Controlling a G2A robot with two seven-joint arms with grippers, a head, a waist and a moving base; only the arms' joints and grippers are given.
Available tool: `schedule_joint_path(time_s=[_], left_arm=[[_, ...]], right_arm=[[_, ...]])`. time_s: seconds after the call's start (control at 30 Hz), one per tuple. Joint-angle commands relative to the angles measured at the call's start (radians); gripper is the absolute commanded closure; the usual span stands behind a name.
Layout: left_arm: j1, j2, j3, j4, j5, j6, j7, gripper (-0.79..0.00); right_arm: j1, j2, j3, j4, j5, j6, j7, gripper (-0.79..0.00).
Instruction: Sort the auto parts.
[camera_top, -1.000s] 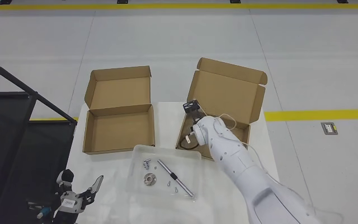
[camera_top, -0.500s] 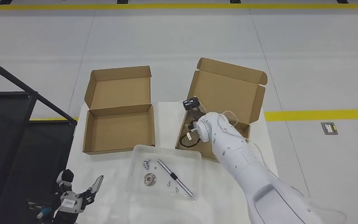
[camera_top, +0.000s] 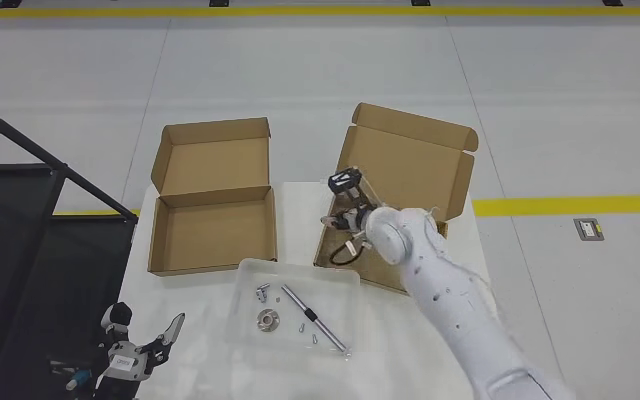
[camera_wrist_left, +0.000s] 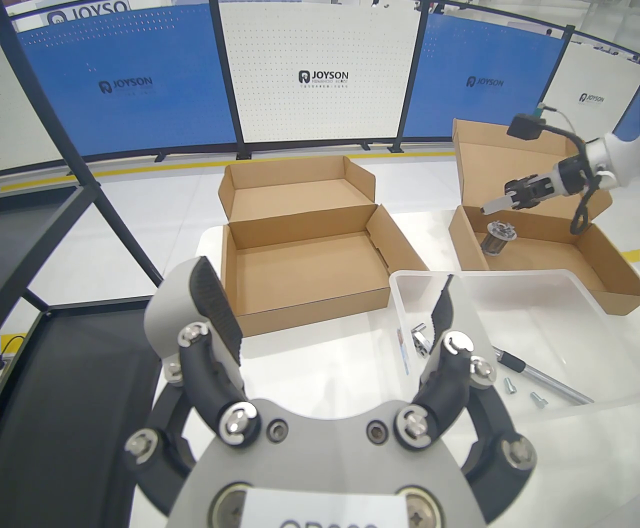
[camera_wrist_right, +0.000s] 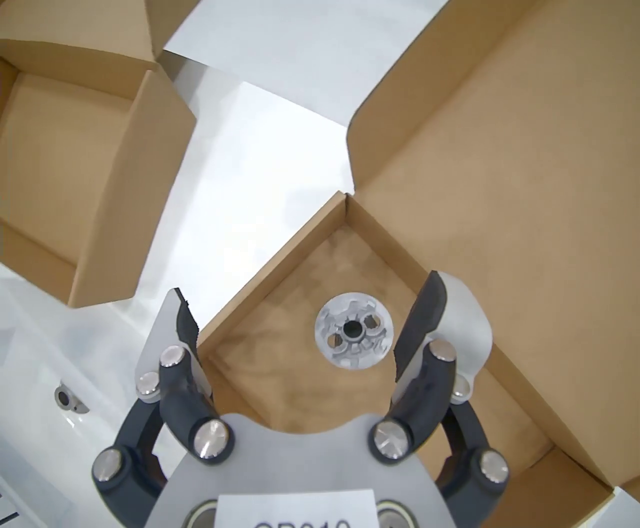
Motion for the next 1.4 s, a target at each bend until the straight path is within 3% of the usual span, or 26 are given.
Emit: schedule_joint_path(time_s=[0.0, 0.2, 0.33, 0.43, 0.8, 0.93, 1.37], left_arm=[[0.0, 0.0, 0.0, 0.0, 0.0, 0.0, 0.0, -0.785], [0.0, 0.0, 0.0, 0.0, 0.0, 0.0, 0.0, -0.785], [0.0, 0.0, 0.0, 0.0, 0.0, 0.0, 0.0, -0.785], [0.0, 0.0, 0.0, 0.0, 0.0, 0.0, 0.0, -0.785], [0.0, 0.0, 0.0, 0.0, 0.0, 0.0, 0.0, -0.785], [0.0, 0.0, 0.0, 0.0, 0.0, 0.0, 0.0, -0.785], [0.0, 0.0, 0.0, 0.0, 0.0, 0.0, 0.0, -0.785]], right_arm=[[-0.136, 0.03, 0.059, -0.27, -0.037, -0.021, 0.087, -0.785], [-0.345, 0.067, 0.102, -0.624, -0.057, -0.161, 0.237, -0.785], [-0.366, 0.07, 0.035, -0.685, -0.059, -0.237, 0.319, -0.785], [-0.344, 0.066, -0.026, -0.692, -0.055, -0.274, 0.411, -0.785], [-0.344, 0.066, -0.026, -0.692, -0.055, -0.274, 0.411, -0.785], [-0.349, 0.062, -0.094, -0.684, -0.112, -0.289, 0.386, -0.785], [-0.261, 0.001, -0.338, -0.531, -0.236, -0.096, 0.471, -0.782]])
